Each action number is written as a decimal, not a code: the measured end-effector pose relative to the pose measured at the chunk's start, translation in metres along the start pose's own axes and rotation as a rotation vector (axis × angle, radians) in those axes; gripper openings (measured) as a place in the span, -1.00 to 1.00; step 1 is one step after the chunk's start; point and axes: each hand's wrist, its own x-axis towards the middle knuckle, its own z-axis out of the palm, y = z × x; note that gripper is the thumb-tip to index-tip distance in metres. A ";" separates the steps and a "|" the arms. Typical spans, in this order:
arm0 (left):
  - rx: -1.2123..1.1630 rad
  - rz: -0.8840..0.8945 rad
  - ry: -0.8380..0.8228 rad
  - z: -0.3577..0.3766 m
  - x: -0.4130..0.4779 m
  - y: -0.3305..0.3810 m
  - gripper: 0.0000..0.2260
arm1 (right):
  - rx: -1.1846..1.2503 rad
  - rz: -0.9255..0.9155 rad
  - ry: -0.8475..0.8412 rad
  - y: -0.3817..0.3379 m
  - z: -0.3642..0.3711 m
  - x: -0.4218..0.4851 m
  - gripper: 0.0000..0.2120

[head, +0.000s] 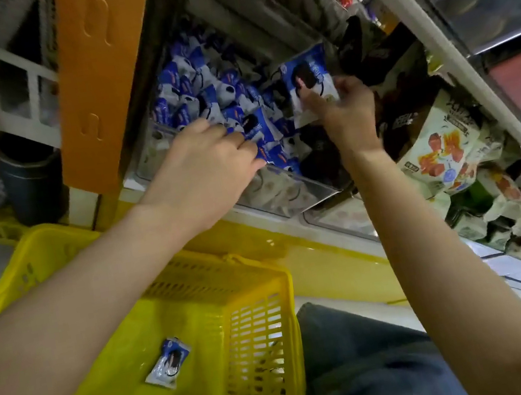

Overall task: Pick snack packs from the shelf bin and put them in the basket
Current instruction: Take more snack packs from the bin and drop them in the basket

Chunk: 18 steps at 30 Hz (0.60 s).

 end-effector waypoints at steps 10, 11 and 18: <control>-0.009 0.025 0.092 0.011 0.000 -0.006 -0.71 | -0.238 0.051 -0.003 0.000 0.076 0.094 -0.50; 0.000 0.030 0.111 0.013 0.000 -0.007 -0.71 | -0.203 0.050 -0.020 0.003 0.081 0.095 -0.47; 0.029 0.066 0.181 0.020 0.000 -0.006 -0.72 | -0.158 0.024 -0.133 0.022 0.090 0.095 -0.69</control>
